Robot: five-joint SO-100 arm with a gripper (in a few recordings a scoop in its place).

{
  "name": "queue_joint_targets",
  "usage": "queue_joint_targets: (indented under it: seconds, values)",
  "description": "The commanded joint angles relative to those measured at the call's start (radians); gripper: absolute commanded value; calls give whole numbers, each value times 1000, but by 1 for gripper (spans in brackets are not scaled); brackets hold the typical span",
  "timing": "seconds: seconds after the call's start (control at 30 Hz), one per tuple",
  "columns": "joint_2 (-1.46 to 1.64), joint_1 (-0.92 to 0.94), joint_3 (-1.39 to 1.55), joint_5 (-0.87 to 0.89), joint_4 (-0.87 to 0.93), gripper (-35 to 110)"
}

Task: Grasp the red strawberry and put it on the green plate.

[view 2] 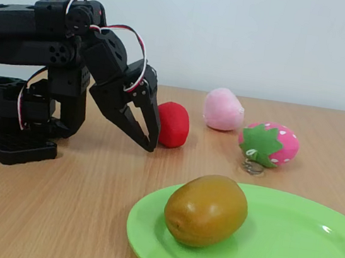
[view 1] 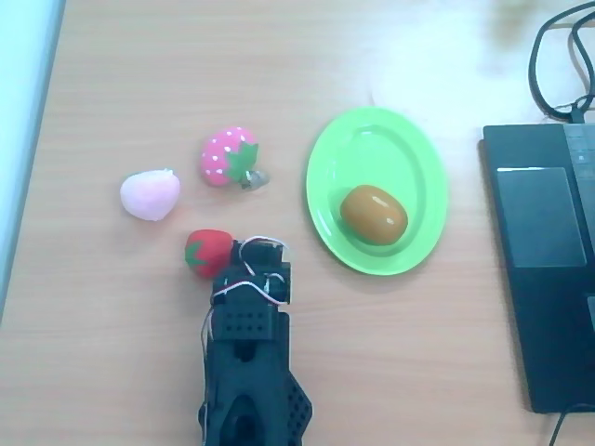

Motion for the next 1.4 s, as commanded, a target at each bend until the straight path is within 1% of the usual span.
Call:
queue_joint_targets:
  seconds: [0.0, 1.07, 1.37]
  values:
    - [23, 2, 5, 15, 5, -8]
    - [23, -11, 5, 8, 5, -8]
    - [23, -23, 5, -25, 5, -8]
